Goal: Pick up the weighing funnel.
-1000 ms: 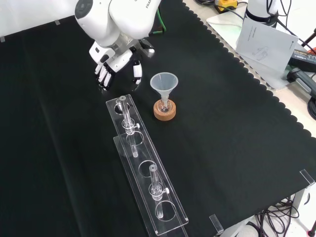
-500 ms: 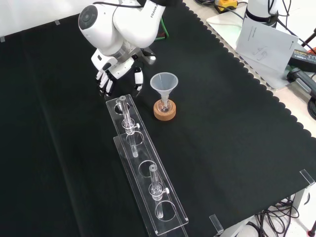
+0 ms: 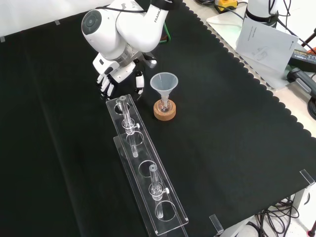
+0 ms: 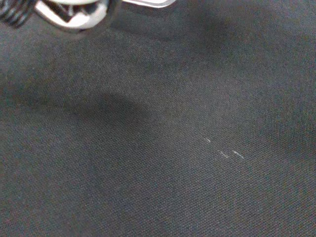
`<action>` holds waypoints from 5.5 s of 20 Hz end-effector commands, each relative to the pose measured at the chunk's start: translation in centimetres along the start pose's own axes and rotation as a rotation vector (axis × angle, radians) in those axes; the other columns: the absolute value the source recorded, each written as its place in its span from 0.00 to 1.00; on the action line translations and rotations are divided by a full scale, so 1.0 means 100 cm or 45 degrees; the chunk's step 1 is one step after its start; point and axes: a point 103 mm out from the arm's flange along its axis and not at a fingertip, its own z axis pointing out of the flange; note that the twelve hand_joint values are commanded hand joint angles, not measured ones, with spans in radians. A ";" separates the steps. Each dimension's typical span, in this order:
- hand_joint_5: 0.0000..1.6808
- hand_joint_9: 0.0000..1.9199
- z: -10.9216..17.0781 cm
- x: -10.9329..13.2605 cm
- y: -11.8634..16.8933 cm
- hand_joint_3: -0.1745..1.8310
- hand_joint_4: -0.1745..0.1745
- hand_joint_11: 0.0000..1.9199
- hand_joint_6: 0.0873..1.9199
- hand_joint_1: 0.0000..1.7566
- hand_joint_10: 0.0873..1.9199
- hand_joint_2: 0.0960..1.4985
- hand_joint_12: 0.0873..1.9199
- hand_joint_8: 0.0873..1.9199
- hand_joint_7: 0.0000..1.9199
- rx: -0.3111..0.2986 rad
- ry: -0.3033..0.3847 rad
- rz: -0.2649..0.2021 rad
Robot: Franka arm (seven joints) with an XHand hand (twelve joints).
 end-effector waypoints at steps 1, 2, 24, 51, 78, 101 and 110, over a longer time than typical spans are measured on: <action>0.36 0.34 0.001 -0.001 0.001 0.35 0.41 0.20 0.15 0.48 0.26 0.38 0.67 0.33 0.20 -0.005 0.012 -0.002; 0.35 0.34 0.001 -0.001 0.001 0.35 0.41 0.20 0.18 0.48 0.26 0.39 0.67 0.33 0.20 -0.003 0.011 -0.002; 0.33 0.35 0.006 0.010 0.011 0.35 0.42 0.20 0.29 0.48 0.26 0.39 0.67 0.34 0.20 0.026 -0.038 -0.027; 0.39 0.36 0.012 0.012 0.019 0.37 0.46 0.21 0.33 0.50 0.26 0.40 0.67 0.34 0.21 0.022 -0.068 -0.035; 0.47 0.36 0.015 0.016 0.023 0.37 0.51 0.21 0.37 0.50 0.26 0.40 0.67 0.34 0.21 0.029 -0.057 -0.039; 0.74 0.49 -0.003 -0.004 0.013 0.40 1.00 0.33 0.35 0.64 0.21 0.42 0.60 0.33 0.32 -0.109 -0.085 0.033; 0.74 0.50 -0.042 -0.031 -0.008 0.40 1.00 0.35 0.34 0.64 0.20 0.41 0.59 0.33 0.33 -0.175 -0.058 0.074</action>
